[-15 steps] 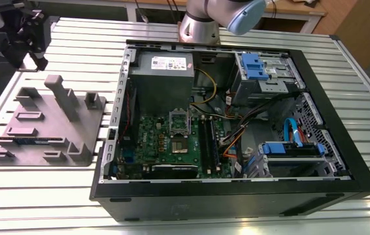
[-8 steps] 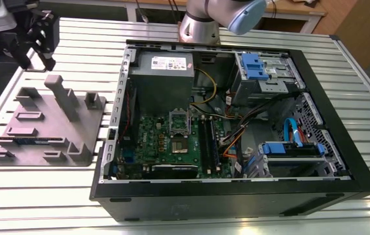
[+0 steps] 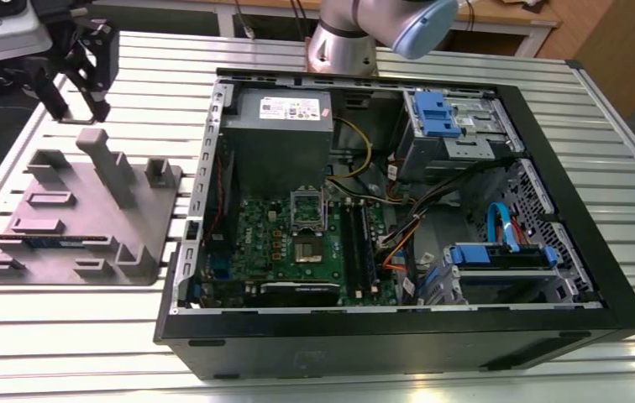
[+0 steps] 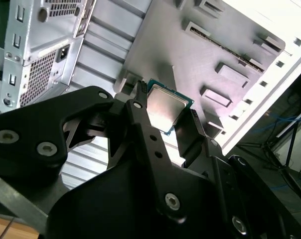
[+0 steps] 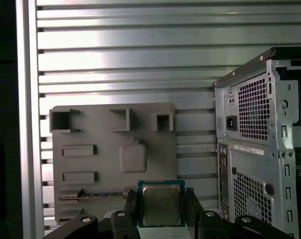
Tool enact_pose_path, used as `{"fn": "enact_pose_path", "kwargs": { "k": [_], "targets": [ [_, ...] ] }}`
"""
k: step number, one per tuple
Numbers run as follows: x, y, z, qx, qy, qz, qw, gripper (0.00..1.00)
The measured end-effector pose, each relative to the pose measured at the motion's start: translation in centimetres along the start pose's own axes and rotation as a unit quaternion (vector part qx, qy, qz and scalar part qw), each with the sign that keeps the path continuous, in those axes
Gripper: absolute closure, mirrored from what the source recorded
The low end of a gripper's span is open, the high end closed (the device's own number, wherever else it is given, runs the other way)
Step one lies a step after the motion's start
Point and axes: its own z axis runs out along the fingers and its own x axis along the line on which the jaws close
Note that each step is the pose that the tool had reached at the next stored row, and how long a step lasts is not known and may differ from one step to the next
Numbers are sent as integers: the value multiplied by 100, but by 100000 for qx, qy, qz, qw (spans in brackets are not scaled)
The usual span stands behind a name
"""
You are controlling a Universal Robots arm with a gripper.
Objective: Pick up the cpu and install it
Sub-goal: 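Pick up the cpu and move it towards the insertion slot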
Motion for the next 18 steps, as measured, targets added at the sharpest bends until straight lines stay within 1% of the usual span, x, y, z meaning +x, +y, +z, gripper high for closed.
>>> {"fn": "enact_pose_path", "kwargs": {
  "k": [8, 18],
  "targets": [
    [-145, 8, 5, -3, -4, -1, 100000, 53],
    [-294, 16, 10, -1, -2, -1, 100000, 53]
  ]
}}
